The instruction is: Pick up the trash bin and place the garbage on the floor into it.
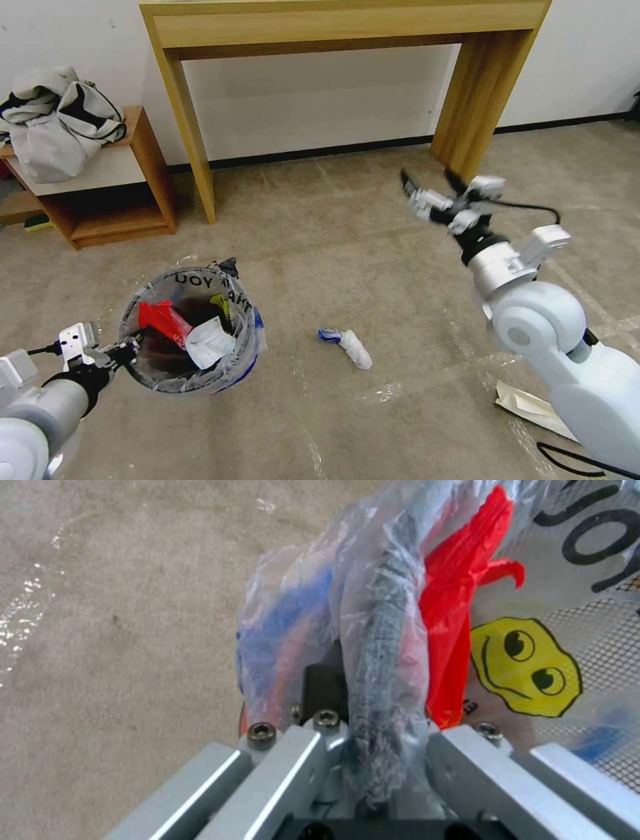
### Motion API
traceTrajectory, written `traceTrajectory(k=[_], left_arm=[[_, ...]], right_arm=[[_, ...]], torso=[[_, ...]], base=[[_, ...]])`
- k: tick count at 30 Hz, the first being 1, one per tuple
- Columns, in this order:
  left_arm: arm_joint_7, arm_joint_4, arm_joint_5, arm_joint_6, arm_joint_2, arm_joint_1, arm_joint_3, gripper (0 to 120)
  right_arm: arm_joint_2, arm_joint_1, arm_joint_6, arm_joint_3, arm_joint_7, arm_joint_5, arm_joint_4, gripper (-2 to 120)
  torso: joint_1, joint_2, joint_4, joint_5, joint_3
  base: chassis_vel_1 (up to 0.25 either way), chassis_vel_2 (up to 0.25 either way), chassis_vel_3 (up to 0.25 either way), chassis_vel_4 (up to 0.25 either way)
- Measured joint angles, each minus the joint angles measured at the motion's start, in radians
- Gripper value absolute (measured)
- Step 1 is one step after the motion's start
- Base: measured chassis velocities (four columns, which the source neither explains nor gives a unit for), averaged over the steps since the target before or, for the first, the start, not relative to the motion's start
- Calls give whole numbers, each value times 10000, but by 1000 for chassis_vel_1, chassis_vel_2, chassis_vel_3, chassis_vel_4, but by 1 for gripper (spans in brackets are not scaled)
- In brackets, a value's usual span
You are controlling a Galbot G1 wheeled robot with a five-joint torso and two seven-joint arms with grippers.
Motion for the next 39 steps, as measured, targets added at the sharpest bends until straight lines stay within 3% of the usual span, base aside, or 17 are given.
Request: traceTrajectory(k=[2,3,6,7,9,11,18,25,33,39], left_arm=[[1,-33,22,0,-43,30,-21,1],[1,-33,22,0,-43,30,-21,1],[4,-61,61,-1,-92,50,-24,1],[4,-61,61,-1,-92,50,-24,1],[10,-58,85,-2,-103,40,-23,1],[17,-20,93,-3,-103,-9,-1,1],[73,152,219,-8,-134,-167,118,1],[137,312,345,-16,-179,-239,173,1],[170,401,377,-32,-244,-280,156,1],[170,391,376,-36,-306,-191,41,1]], right_arm=[[-135,248,-1077,-655,424,352,112,100],[-135,248,-1077,-655,424,352,112,100],[-95,910,-2347,-1720,868,655,-17,100],[-95,910,-2347,-1720,868,655,-17,100],[-43,1333,-3408,-2356,1046,987,-250,100],[-107,1473,-3811,-2729,1047,1017,-434,100],[-231,1734,-3962,-4412,698,-244,-1856,100],[13,1859,-3911,-5538,634,-685,-2934,100],[833,2225,-3856,-6719,550,-915,-4099,100],[1508,2617,-3353,-7253,-108,-1648,-5730,97]], torso=[[0,0,0,-1,0],[0,0,0,-1,0],[0,0,2,-1,0],[0,0,2,-1,0],[0,0,3,0,0],[0,0,2,-1,0],[-1,0,1,0,0],[0,0,0,0,0],[0,0,1,-1,1],[0,0,1,-1,1]], base=[[0,0,0,0],[0,0,0,0],[0,0,0,0],[0,0,0,0],[0,0,0,0],[0,0,0,0],[0,0,0,0],[0,0,0,0],[0,0,0,0],[0,0,0,0]])
